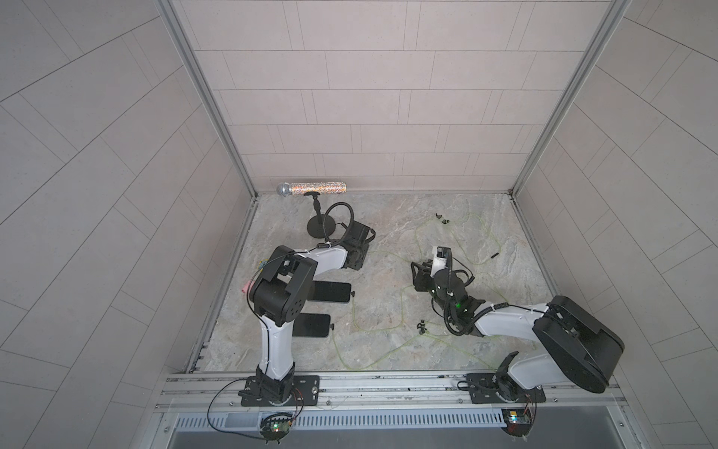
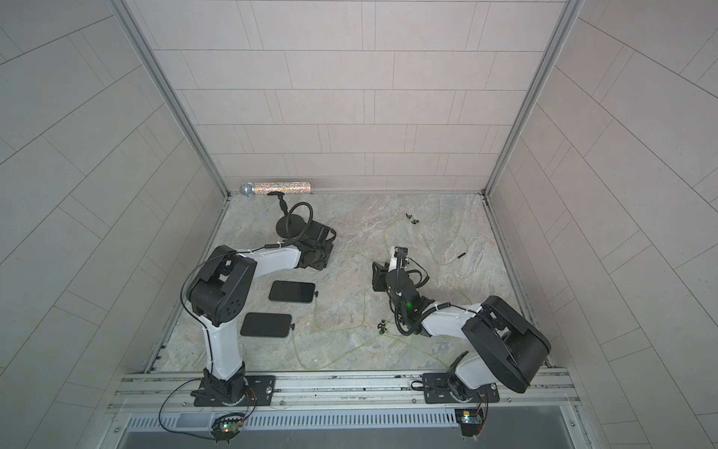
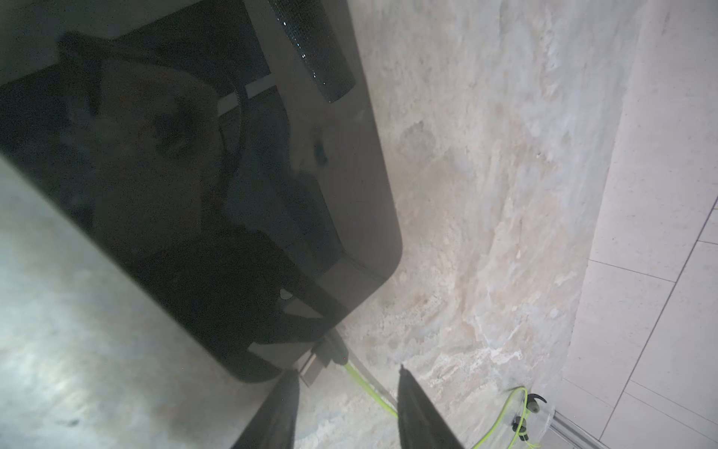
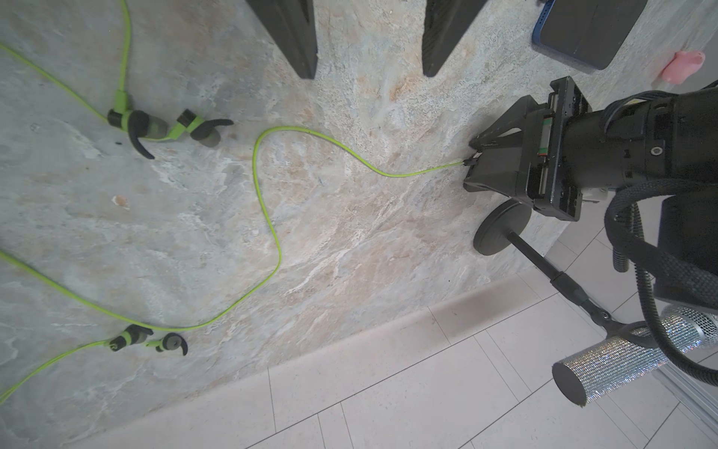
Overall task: Plug wired earphones into phones
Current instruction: Pick up the wired earphone from the center of the board.
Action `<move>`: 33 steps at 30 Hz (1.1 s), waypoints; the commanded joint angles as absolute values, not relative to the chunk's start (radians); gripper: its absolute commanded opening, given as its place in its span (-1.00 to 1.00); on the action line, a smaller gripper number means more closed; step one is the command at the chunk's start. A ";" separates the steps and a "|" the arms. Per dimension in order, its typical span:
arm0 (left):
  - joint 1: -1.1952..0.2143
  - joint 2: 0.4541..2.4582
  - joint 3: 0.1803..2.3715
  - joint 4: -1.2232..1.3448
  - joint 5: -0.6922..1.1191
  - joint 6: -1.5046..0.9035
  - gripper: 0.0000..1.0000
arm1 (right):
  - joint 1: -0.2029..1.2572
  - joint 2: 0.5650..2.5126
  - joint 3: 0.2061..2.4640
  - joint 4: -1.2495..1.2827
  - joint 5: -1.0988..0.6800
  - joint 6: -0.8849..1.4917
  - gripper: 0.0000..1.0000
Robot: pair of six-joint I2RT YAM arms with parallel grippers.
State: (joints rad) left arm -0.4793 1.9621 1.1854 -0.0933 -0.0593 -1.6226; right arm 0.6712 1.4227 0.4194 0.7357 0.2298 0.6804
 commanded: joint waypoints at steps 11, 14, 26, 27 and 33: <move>-0.468 1.990 1.151 -0.122 -0.116 -1.636 -0.48 | 0.667 1.405 0.410 0.735 0.242 0.676 -0.10; -0.466 1.990 1.138 -0.101 -0.112 -1.647 -0.61 | 0.667 1.410 0.410 0.740 0.237 0.678 -0.11; -0.466 1.942 1.086 -0.028 -0.130 -1.659 -0.80 | 0.668 1.413 0.408 0.756 0.217 0.677 -0.17; -0.466 1.935 1.080 -0.016 -0.132 -1.656 -0.83 | 0.668 1.411 0.407 0.758 0.215 0.675 -0.17; -0.466 1.900 1.058 0.026 -0.128 -1.621 -0.92 | 0.667 1.412 0.405 0.772 0.203 0.670 -0.18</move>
